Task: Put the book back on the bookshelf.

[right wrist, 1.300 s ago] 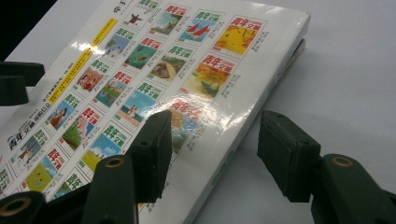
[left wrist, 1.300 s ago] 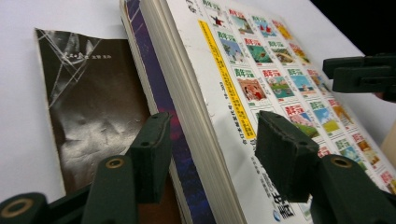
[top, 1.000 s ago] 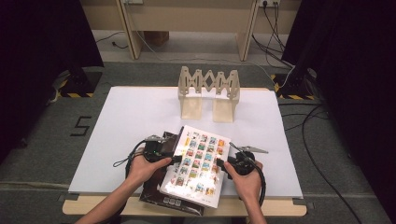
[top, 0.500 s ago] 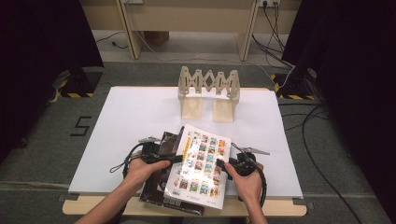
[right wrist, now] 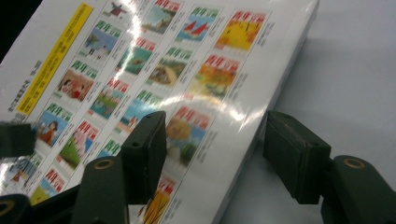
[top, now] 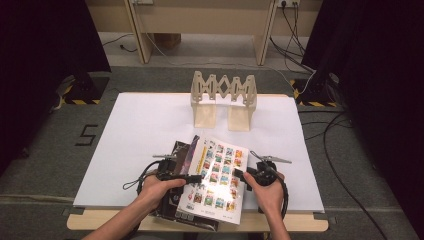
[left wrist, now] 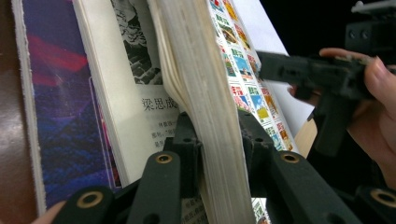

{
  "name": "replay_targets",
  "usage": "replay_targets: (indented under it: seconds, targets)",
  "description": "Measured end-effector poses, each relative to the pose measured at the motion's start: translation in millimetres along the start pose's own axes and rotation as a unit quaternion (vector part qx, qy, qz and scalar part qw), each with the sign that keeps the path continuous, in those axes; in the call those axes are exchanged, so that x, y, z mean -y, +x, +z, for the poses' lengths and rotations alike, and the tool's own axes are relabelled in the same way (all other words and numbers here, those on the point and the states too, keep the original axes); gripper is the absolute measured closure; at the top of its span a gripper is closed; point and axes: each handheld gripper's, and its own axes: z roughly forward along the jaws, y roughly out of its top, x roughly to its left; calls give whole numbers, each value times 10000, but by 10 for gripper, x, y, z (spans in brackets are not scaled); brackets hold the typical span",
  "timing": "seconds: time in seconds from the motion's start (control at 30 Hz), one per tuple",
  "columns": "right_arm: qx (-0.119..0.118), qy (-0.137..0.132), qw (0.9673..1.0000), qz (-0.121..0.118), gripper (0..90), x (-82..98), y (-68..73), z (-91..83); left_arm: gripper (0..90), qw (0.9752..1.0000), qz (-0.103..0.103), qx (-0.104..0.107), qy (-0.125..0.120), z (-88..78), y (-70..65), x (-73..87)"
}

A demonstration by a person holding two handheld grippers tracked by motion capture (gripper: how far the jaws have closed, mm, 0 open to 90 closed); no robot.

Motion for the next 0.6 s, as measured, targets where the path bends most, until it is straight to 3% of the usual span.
replay_targets:
  seconds: [0.17,0.23,0.4,0.43,0.6]
  targets:
    - [-7,49,9997,232,398,-262,-239,107,738,10000,-88,1,-12,26,-3,-14]
    - [-145,136,9991,380,395,-336,-324,169,740,9999,-114,31,-20,38,2,-21]
    - [-362,248,9975,558,337,-419,-417,270,737,9999,-133,26,23,49,8,-39]
    - [-440,300,9962,693,351,-443,-453,279,736,9999,-127,12,39,50,6,-42]
    - [-478,370,9954,747,365,-484,-482,291,734,10000,-67,-8,74,65,-5,-63]
